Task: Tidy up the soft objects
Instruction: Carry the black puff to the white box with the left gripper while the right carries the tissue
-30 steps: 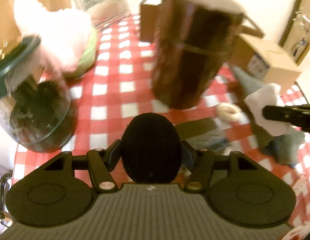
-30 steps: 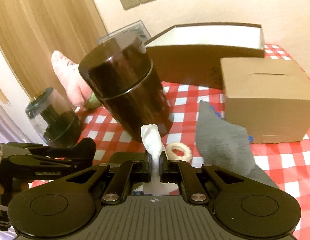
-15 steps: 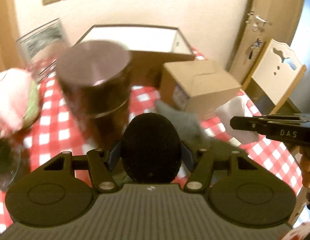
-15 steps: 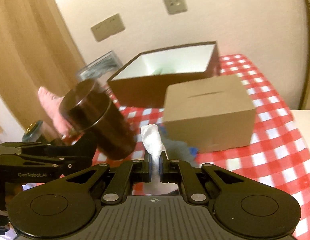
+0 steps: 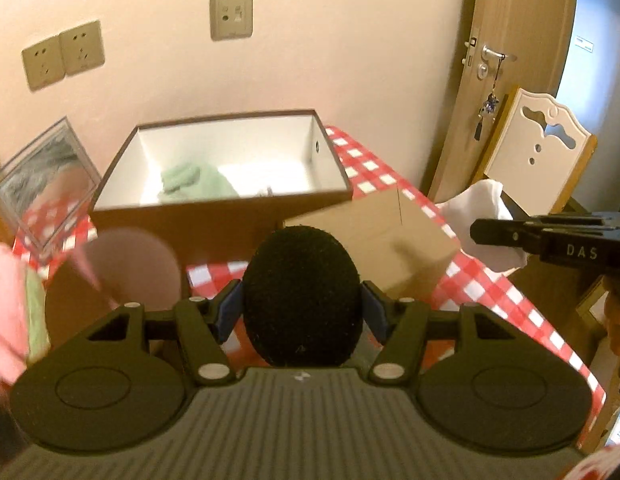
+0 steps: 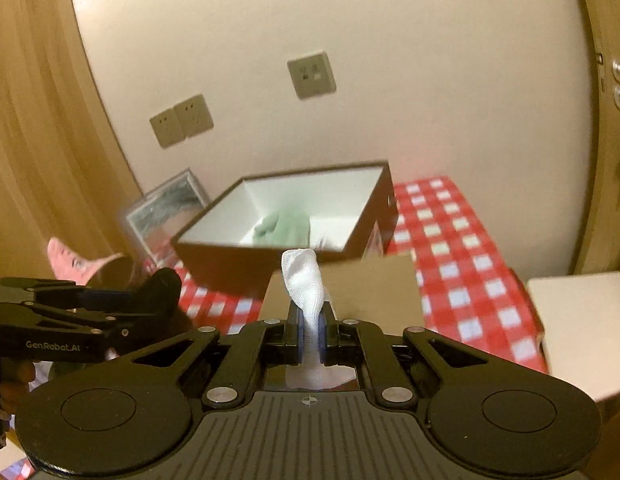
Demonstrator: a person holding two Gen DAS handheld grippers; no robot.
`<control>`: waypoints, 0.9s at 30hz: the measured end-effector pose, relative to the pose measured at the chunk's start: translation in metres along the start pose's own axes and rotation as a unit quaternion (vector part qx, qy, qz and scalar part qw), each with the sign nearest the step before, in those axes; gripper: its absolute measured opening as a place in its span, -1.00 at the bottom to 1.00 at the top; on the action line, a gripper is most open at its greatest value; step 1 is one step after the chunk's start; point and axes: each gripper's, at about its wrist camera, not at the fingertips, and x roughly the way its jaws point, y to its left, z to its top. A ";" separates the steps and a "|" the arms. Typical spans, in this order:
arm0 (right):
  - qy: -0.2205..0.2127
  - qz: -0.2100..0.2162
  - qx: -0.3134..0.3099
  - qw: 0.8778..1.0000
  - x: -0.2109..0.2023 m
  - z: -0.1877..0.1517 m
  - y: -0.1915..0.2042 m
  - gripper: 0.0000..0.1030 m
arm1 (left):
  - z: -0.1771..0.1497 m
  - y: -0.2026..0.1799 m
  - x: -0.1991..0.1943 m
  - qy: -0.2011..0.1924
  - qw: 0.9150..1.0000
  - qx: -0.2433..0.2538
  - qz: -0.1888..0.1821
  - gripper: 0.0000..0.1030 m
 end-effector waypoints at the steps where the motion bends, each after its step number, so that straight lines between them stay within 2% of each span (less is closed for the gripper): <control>1: -0.003 0.001 -0.002 1.000 0.002 0.005 -0.001 -0.86 | 0.007 0.001 0.003 -0.001 1.000 0.003 0.001 0.18; 9: -0.028 0.019 -0.012 0.999 0.031 0.054 -0.003 -0.86 | 0.065 0.015 0.024 -0.005 1.000 0.019 0.005 0.18; 14: -0.034 0.033 -0.018 0.999 0.058 0.082 0.004 -0.86 | 0.102 0.027 0.044 0.008 1.000 0.018 0.005 0.18; 21: -0.015 0.044 0.002 0.999 0.107 0.112 0.005 -0.86 | 0.149 0.045 0.086 0.032 0.999 0.025 0.007 0.19; 27: 0.006 0.036 0.008 0.999 0.151 0.128 0.002 -0.86 | 0.173 0.064 0.132 0.056 0.998 0.018 0.000 0.19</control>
